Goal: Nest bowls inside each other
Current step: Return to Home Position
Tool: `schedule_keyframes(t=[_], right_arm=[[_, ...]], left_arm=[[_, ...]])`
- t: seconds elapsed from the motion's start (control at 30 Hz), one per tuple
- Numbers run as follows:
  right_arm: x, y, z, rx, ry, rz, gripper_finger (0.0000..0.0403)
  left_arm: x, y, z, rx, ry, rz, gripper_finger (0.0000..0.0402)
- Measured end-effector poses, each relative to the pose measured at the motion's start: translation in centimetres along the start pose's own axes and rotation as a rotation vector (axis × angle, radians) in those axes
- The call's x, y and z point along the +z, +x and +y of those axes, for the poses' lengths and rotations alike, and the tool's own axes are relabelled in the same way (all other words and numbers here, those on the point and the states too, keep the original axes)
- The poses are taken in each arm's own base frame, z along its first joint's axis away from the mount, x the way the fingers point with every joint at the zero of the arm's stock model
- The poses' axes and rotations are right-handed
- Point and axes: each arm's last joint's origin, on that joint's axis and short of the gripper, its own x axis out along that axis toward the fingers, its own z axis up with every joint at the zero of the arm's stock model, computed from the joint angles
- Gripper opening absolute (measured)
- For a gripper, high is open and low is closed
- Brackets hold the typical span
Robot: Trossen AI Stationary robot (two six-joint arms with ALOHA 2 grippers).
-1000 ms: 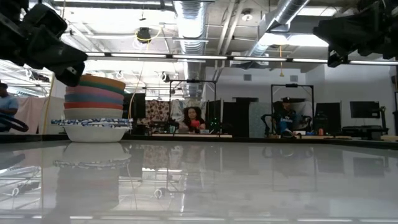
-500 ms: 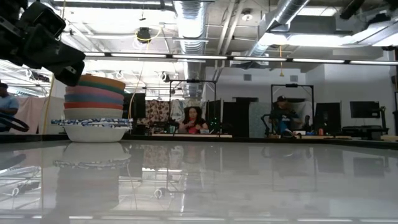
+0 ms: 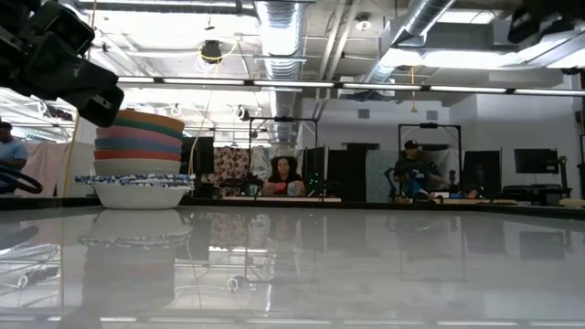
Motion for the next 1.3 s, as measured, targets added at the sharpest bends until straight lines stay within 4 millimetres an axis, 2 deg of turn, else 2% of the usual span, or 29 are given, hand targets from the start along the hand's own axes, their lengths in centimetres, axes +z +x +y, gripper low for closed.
schedule_keyframes(t=[0.13, 0.23, 0.33, 0.63, 0.7, 0.77, 0.87, 0.97, 1.13, 1.3], right_arm=[[-2.7, 0.0, 0.5, 0.05, 0.082, 0.124, 0.0097], [-4.3, 0.1, 0.7, 0.031, 0.055, 0.078, 0.0097], [-7.4, 0.0, 0.9, 0.002, 0.021, 0.072, 0.0097], [-7.3, 0.0, 0.8, -0.03, 0.031, 0.059, 0.0097], [-7.9, 0.0, 0.8, -0.027, 0.021, 0.125, 0.0097], [-8.7, -0.1, 0.9, -0.026, 0.078, 0.205, 0.0097], [-9.2, -0.2, 0.9, -0.048, 0.251, 0.25, 0.0097], [-9.3, -0.2, 0.9, -0.066, 0.326, 0.259, 0.0097], [-9.4, -0.2, 0.9, -0.062, 0.292, 0.265, 0.0097], [-9.4, -0.2, 0.9, -0.052, 0.222, 0.269, 0.0097]], left_arm=[[0.0, 0.0, 0.0, 0.002, -0.008, 0.0, 0.0], [0.0, 0.0, 0.0, 0.009, -0.01, -0.003, 0.0], [0.0, 0.0, 0.0, 0.012, -0.006, -0.005, 0.0], [0.0, 0.0, 0.1, 0.018, 0.086, -0.002, 0.0], [-0.2, 0.0, 0.1, 0.02, 0.096, 0.022, 0.0], [-0.2, 0.0, 0.1, 0.038, 0.109, 0.034, 0.0], [-0.3, 0.0, 0.5, 0.136, 0.115, 0.04, 0.0], [-0.5, 0.2, 0.4, 0.108, 0.123, 0.064, 0.0], [-0.7, 0.3, 0.3, 0.069, 0.194, 0.096, 0.0], [-0.7, 0.4, 0.3, 0.094, 0.171, 0.101, 0.0]])
